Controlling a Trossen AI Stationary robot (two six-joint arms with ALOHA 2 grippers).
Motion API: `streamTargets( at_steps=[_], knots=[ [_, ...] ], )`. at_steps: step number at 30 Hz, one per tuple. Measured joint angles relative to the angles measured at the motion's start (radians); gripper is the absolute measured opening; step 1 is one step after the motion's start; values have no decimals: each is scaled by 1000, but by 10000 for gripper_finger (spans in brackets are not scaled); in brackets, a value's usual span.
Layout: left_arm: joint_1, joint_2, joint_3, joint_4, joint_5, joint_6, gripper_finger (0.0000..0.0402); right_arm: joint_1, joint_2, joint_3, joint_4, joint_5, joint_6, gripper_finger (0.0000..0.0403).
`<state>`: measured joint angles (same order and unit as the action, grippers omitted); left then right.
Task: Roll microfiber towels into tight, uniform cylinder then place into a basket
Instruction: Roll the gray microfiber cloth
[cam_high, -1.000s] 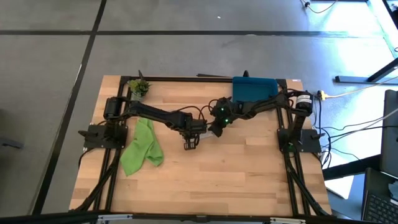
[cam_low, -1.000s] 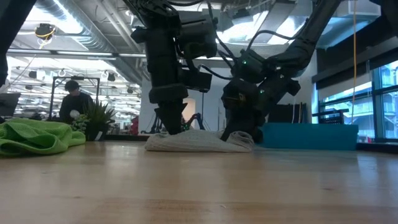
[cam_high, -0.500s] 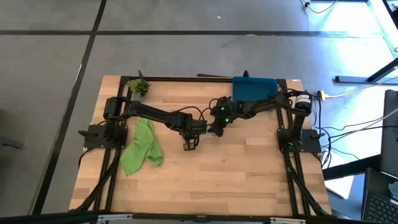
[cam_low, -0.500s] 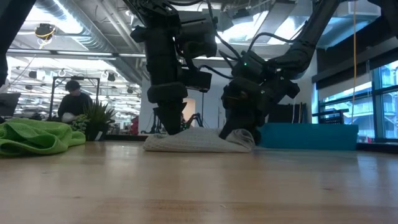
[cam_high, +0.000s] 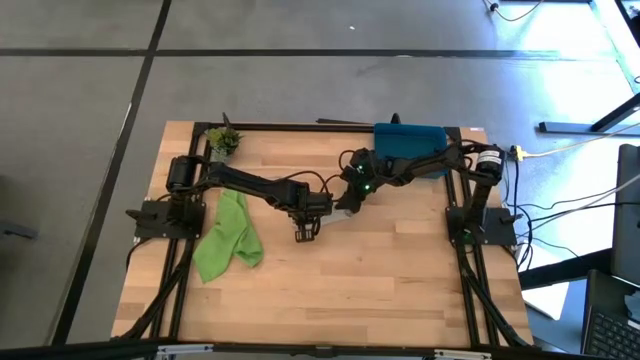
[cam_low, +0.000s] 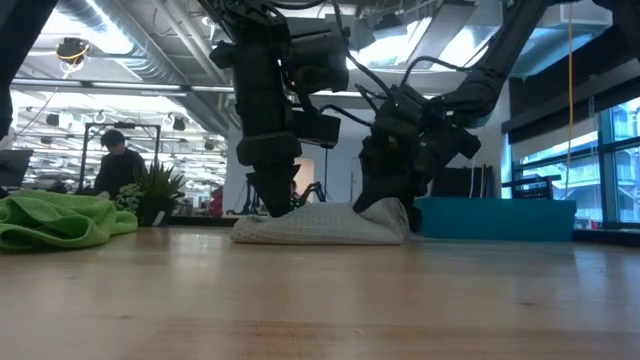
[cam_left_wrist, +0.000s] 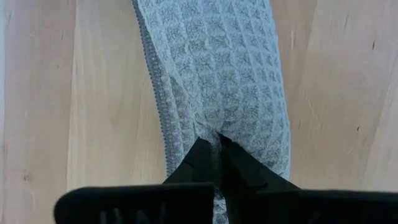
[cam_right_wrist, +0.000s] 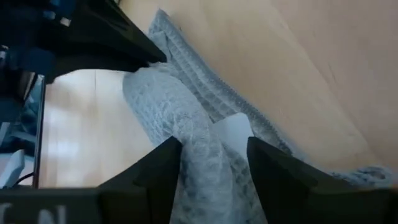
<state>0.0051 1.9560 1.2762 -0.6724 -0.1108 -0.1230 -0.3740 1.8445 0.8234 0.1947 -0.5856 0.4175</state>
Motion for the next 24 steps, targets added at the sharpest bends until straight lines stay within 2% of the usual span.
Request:
streamTargets(
  at_steps=[5, 11, 19, 24],
  knots=[
    [0, 0, 0, 0, -1, 0, 2, 0, -58, 0, -18, 75, -11, 189],
    [0, 0, 0, 2, -2, 1, 2, 17, -151, 0, -124, 161, -90, 189],
    [0, 0, 0, 4, -3, 2, 2, 149, -279, 0, -214, 193, -236, 189],
    [0, 0, 0, 10, -3, 6, 2, 246, -286, 0, -232, 189, -249, 189]
  ],
)
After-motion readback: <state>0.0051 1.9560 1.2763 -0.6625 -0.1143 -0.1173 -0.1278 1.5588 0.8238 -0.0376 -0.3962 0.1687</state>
